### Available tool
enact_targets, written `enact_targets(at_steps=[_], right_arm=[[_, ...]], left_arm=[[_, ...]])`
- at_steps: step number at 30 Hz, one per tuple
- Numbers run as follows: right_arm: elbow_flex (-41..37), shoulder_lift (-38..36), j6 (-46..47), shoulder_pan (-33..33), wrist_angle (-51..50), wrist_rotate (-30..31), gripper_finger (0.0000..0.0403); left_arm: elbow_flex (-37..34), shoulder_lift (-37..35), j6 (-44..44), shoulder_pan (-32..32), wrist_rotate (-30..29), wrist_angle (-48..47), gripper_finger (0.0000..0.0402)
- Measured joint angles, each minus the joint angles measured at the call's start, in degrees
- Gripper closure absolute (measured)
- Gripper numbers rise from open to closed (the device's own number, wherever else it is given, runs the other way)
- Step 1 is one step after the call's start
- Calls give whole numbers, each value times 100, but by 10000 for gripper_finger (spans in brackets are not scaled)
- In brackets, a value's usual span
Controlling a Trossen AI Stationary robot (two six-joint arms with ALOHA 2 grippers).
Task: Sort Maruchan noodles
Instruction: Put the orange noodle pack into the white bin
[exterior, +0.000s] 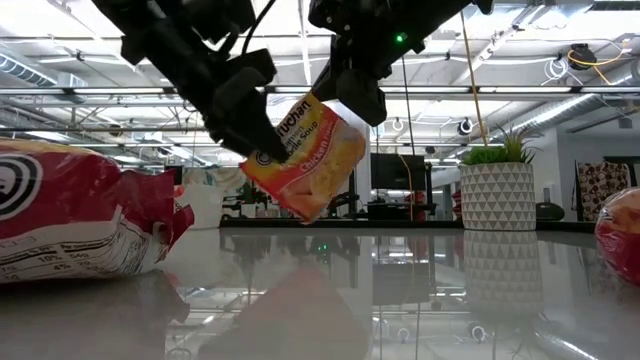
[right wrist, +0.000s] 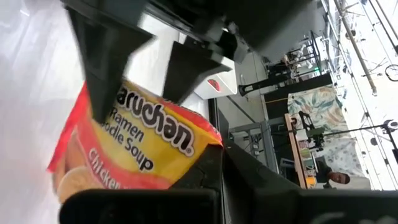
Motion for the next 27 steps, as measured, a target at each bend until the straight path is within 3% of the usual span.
enact_targets(at_steps=[15,21,27], right_arm=[[0,0,-25,-2,0,0,403],[0,0,-31,-2,0,2,397],[0,-3,-25,7,35,109,351]], left_arm=[[4,-7,174,141,431,26,280],[4,-7,192,141,431,26,282],[4,-7,193,141,428,15,269]])
